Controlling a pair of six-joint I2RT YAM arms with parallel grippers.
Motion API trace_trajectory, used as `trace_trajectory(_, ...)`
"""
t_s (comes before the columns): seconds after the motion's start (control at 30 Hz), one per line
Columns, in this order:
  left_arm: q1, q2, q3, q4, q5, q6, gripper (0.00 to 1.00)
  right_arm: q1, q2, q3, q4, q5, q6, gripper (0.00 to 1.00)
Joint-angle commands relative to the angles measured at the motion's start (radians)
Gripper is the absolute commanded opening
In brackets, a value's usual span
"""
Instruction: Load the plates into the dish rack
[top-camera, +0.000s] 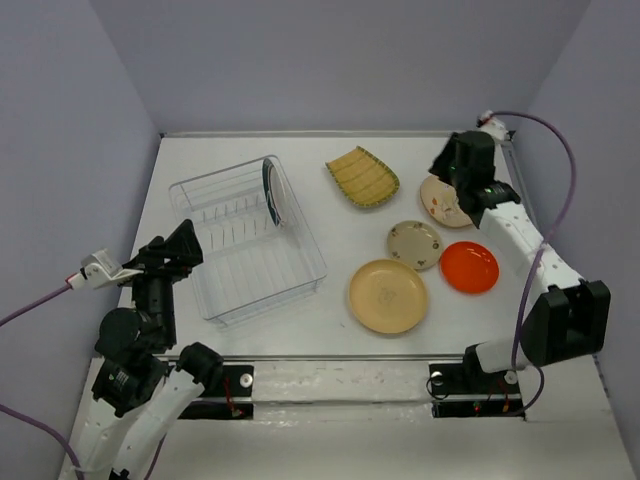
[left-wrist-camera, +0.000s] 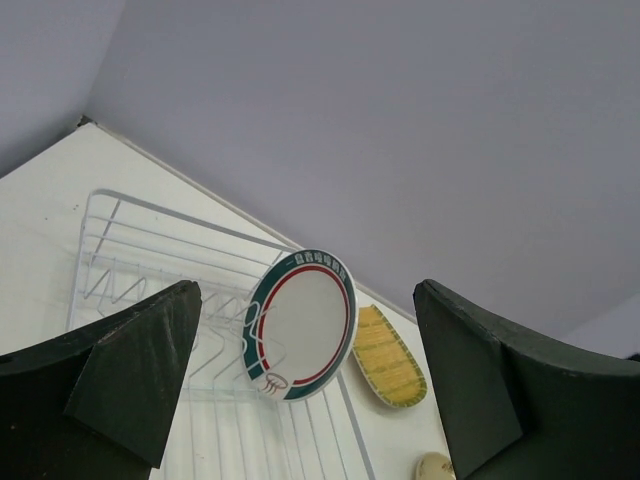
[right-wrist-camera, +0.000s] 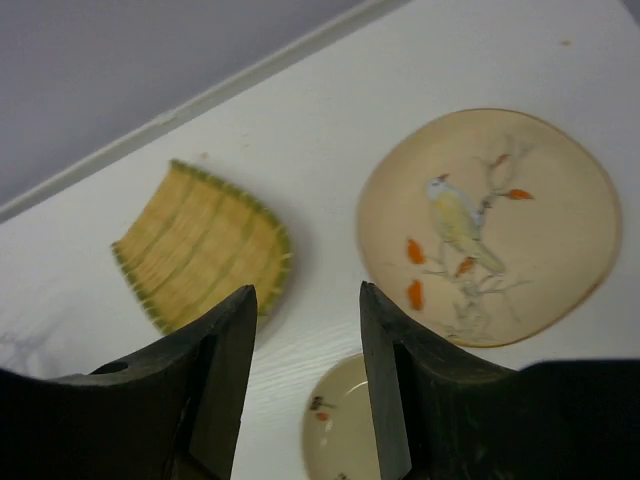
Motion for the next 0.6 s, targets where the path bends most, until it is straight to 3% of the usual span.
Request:
trace_trajectory(0.0, -0.011, 0.015, -0.003, 0.072, 0.024, 0.025, 0.99, -0.282, -0.118, -0.293, 0.172, -0.298, 0.183, 0.51)
trace_trajectory(0.03, -0.011, 0.015, -0.003, 0.074, 0.027, 0.025, 0.99, -0.418, -0.124, -0.328, 0.218, -0.412, 0.233, 0.51)
trace_trajectory(0.07, -0.01, 0.013, -0.003, 0.075, 0.027, 0.028, 0.99, -0.474, -0.122, -0.357, 0.234, -0.46, 0.252, 0.51)
trace_trajectory(0.27, -0.016, 0.001, -0.004, 0.081, 0.029, 0.039, 0.99, -0.724, -0.011, -0.445, 0.332, -0.556, 0.306, 0.54)
trace_trajectory(0.43, -0.028, 0.001, -0.006, 0.084, 0.038, 0.042, 0.99, -0.749, 0.164, -0.381, 0.334, -0.586, 0.256, 0.55)
trace_trajectory(0.57, -0.031, 0.001, -0.006, 0.087, 0.038, 0.047, 0.99, -0.749, 0.318, -0.306, 0.34, -0.698, 0.234, 0.56)
